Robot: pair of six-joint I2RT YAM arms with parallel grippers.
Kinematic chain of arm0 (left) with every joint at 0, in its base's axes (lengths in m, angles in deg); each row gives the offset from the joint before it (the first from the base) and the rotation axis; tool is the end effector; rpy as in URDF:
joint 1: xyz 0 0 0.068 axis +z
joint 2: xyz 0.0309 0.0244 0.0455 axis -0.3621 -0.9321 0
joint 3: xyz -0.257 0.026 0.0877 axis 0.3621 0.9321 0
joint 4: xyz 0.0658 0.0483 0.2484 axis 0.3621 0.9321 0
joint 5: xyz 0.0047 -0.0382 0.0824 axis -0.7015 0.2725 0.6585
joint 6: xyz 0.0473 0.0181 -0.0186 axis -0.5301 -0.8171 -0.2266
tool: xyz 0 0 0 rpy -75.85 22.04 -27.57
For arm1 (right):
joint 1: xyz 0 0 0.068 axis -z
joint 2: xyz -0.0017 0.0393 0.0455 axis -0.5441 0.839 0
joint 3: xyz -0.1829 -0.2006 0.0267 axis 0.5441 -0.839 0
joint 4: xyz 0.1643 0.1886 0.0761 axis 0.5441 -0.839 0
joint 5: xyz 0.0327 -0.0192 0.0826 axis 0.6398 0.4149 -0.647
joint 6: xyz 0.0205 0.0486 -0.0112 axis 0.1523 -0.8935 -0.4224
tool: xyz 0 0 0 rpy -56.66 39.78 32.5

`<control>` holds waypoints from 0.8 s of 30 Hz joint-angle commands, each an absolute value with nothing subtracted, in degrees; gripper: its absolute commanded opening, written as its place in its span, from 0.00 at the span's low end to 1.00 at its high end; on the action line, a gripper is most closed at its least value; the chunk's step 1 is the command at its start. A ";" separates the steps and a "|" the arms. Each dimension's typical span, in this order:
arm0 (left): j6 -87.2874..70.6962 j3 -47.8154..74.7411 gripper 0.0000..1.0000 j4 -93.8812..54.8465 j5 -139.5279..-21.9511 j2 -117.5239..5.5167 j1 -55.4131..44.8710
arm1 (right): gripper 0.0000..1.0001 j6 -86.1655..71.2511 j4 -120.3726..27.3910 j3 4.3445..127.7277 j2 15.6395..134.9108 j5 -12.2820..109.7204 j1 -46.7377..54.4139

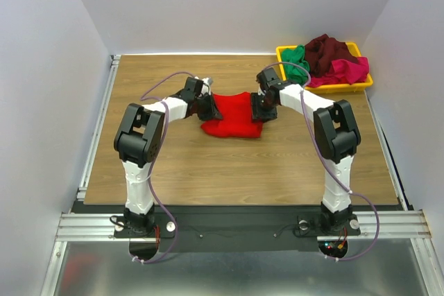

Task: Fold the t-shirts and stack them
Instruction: Neatly place the folded tshirt to the corner

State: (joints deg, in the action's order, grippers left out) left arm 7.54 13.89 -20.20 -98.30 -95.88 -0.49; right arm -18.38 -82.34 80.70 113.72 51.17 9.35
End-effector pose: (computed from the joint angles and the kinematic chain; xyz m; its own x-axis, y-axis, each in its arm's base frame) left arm 0.3957 -0.1743 0.1577 -0.8329 -0.1144 -0.5415 0.2885 0.7452 -0.6012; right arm 0.4002 0.1785 0.1762 -0.9272 -0.0742 -0.3672 -0.1581 0.9661 0.2040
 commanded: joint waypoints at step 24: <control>-28.14 -32.93 0.00 18.36 -61.57 -106.10 23.16 | 0.70 -18.57 -84.74 72.49 95.00 48.19 9.41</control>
